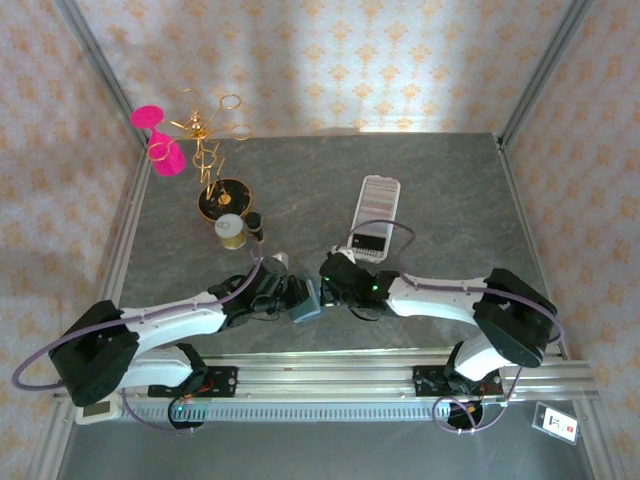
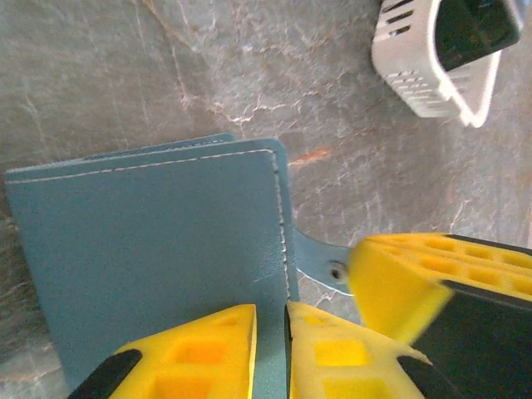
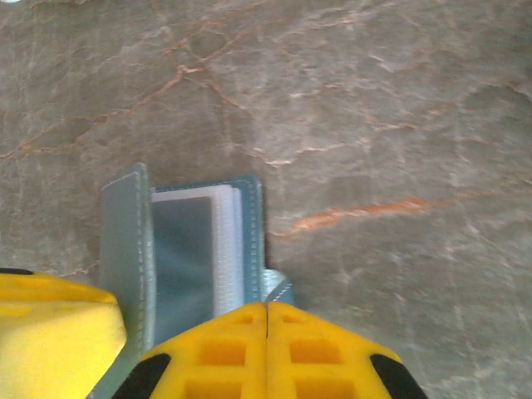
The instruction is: Put the credit cards into the card holder
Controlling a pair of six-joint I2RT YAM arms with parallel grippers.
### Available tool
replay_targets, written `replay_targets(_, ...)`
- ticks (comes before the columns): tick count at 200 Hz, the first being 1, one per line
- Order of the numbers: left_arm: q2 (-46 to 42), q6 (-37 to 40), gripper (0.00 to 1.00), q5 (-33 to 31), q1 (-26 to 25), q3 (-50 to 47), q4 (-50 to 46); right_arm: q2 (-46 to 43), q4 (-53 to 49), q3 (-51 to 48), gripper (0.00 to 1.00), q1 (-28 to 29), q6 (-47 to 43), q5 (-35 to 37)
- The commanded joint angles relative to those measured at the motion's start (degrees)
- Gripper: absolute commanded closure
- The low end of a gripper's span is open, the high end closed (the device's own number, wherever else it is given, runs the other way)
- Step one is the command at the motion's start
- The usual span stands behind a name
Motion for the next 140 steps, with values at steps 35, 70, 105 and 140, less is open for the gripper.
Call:
replay_targets(35,1.0,0.0,0.91,-1.9,-0.4,-2.7,4.0,-5.2,4.5,-6.0,1.0,-0.6,4.1,1.0)
replay_targets(70,-3.0,-2.6,0.99,-1.0,-0.3,-7.7,6.7,-5.2,8.3,-8.0,1.0,-0.6,5.5,-1.1)
replay_targets(105,-9.6,-2.7,1.0,-5.9,-0.5,-10.1,0.3,-4.3,8.7,-6.9,1.0,-0.6,5.4,-0.9)
replay_targets(140,-10.8,-4.9,1.0,-4.6,-0.4,-13.2,4.5,-2.9,10.0,-5.3,1.0,-0.6,5.0,-4.3)
